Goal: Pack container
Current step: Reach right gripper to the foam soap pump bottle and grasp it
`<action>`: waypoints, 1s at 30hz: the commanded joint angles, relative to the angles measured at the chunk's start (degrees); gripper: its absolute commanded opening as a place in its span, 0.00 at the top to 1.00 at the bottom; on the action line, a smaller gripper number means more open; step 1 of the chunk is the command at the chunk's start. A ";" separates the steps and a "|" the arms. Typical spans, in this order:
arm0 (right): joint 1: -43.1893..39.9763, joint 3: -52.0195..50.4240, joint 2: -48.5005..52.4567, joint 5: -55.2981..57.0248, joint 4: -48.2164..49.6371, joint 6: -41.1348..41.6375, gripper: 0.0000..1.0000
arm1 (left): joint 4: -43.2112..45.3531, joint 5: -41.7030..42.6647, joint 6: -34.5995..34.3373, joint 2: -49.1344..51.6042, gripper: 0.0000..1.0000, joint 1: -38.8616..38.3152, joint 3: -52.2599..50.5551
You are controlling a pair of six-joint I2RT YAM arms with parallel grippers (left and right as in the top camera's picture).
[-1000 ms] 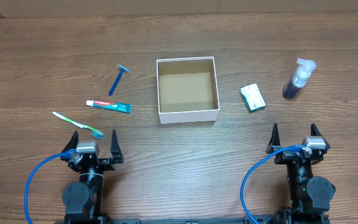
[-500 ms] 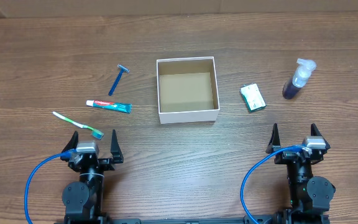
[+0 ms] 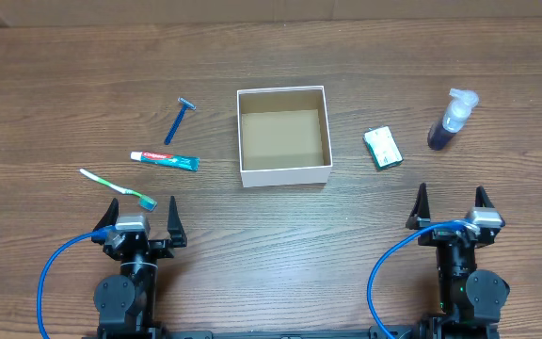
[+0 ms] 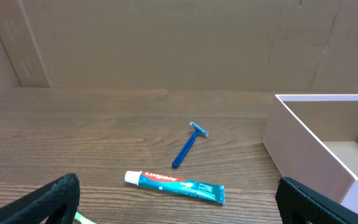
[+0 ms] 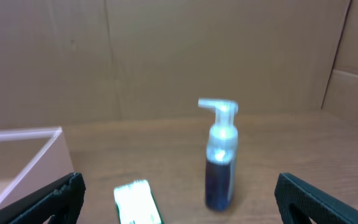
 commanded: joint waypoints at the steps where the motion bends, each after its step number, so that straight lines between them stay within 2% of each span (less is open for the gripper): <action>1: -0.02 1.38 -0.26 0.57 0.81 8.02 0.00 | 0.31 -0.37 1.27 -0.11 0.00 0.35 -0.68; 7: -0.02 10.16 6.64 -0.24 -0.17 7.96 0.00 | 0.31 -0.37 1.29 -0.11 0.00 0.35 -0.68; 12: -0.02 10.69 8.35 -0.26 3.04 7.96 0.00 | 0.31 -0.37 1.27 -0.11 0.00 0.35 -0.68; 16: -0.02 10.62 8.35 0.24 -2.54 7.96 0.00 | 0.31 -0.35 1.29 -0.11 0.00 0.35 -0.68; 19: -0.02 11.10 8.59 -0.59 0.61 7.98 0.00 | 0.31 -0.37 1.29 -0.11 0.00 0.35 -0.68; 21: -0.02 13.55 10.91 -2.03 -1.66 7.93 0.00 | 0.31 -0.37 1.29 -0.11 0.00 0.35 -0.68; 25: -0.02 30.14 30.51 -6.82 -14.53 4.22 0.00 | 0.31 -0.37 1.29 -0.11 0.00 0.35 -0.68; 30: -0.02 66.73 62.55 -6.91 -36.00 2.99 0.00 | 0.31 -0.35 1.29 -0.11 0.00 0.35 -0.68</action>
